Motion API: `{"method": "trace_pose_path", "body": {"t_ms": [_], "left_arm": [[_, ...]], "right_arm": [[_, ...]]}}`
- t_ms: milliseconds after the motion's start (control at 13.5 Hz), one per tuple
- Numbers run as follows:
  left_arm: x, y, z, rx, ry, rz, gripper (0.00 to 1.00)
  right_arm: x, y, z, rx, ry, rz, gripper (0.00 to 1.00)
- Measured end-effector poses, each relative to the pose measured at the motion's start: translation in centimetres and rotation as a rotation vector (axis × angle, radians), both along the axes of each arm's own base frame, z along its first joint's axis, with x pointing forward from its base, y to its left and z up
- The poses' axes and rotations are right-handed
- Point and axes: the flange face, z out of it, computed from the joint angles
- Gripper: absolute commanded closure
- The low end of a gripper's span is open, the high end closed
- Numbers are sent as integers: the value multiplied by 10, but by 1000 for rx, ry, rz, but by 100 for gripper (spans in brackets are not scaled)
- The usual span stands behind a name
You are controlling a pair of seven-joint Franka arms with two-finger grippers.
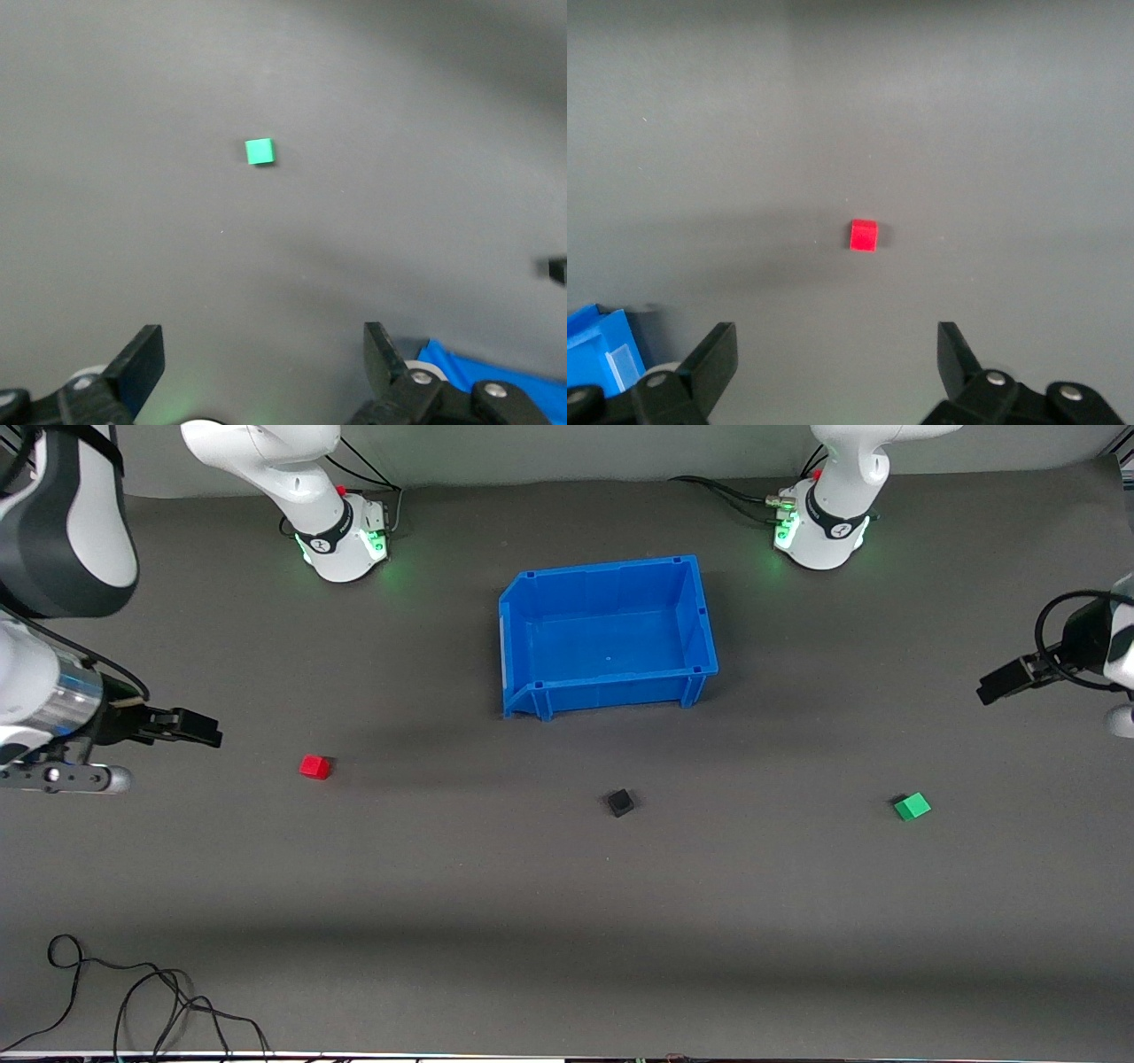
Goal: Attach green and red cubes to black cube
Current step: 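Lower the right gripper onto the red cube while the left gripper reaches the green cube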
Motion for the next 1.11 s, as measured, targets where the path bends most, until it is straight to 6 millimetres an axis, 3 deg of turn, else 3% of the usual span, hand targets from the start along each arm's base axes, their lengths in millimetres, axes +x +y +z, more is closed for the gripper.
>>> {"method": "trace_pose_path", "body": {"t_ms": [296,444,667,963,1111], "left_arm": [[17,14,-37,49,39,397,0],[28,26,-67,36,82,542,0],[45,60,-113,-29,139,795,0],[58,93,-165,-75,32,1078,0],[57,105,-188,-90,-37,1238,0]], "right_arm": [[-3,-1,-49,-10,77,-20,0],[-5,-3,-92,-15,62,-42,0],[-19,-11,-161,-16,-2,-57,0],[-54,-14,-261,-21,-37,-58,1],[-60,-15,-294,-27,1,-58,2]]}}
